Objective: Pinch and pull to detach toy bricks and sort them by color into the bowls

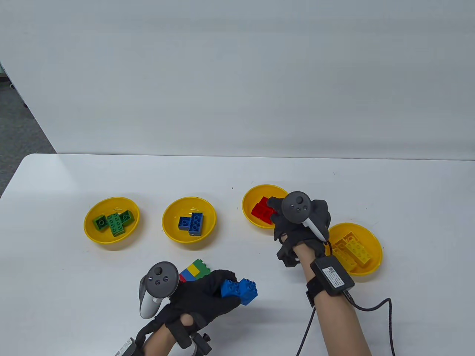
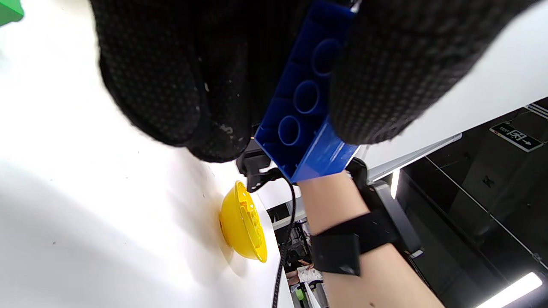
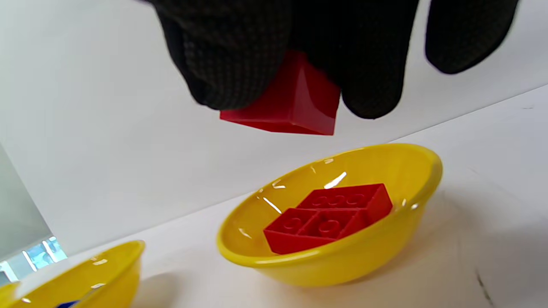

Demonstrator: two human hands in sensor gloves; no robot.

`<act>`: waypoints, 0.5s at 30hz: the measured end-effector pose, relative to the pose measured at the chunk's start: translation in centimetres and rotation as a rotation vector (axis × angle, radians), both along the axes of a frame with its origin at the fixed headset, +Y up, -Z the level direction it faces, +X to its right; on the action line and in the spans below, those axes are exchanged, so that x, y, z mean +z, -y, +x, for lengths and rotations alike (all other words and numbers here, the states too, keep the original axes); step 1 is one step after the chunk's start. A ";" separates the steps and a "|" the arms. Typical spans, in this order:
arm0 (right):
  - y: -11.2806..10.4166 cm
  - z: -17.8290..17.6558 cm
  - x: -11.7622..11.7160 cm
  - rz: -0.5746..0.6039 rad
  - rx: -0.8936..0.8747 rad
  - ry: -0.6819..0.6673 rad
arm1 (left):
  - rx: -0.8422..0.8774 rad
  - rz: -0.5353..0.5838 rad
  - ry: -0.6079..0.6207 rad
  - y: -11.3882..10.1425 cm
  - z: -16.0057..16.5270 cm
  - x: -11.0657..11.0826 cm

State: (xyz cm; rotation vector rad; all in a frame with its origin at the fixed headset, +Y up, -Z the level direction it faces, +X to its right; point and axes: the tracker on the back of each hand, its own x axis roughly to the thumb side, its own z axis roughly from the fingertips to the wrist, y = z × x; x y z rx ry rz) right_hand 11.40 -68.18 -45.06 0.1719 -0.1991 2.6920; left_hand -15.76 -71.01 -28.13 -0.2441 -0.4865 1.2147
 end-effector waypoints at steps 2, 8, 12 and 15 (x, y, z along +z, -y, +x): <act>0.7 -0.4 -0.9 0.018 0.012 0.025 | -0.005 -0.003 -0.004 0.1 -0.1 -0.1; -0.2 0.9 -0.4 0.033 -0.108 0.060 | -0.008 -0.010 -0.025 0.1 -0.2 -0.1; -2.2 2.5 3.0 0.092 -0.183 -0.009 | -0.012 -0.025 -0.062 0.2 -0.4 -0.1; -3.0 3.7 7.2 0.113 -0.349 -0.122 | 0.025 -0.033 -0.097 0.4 -0.7 -0.1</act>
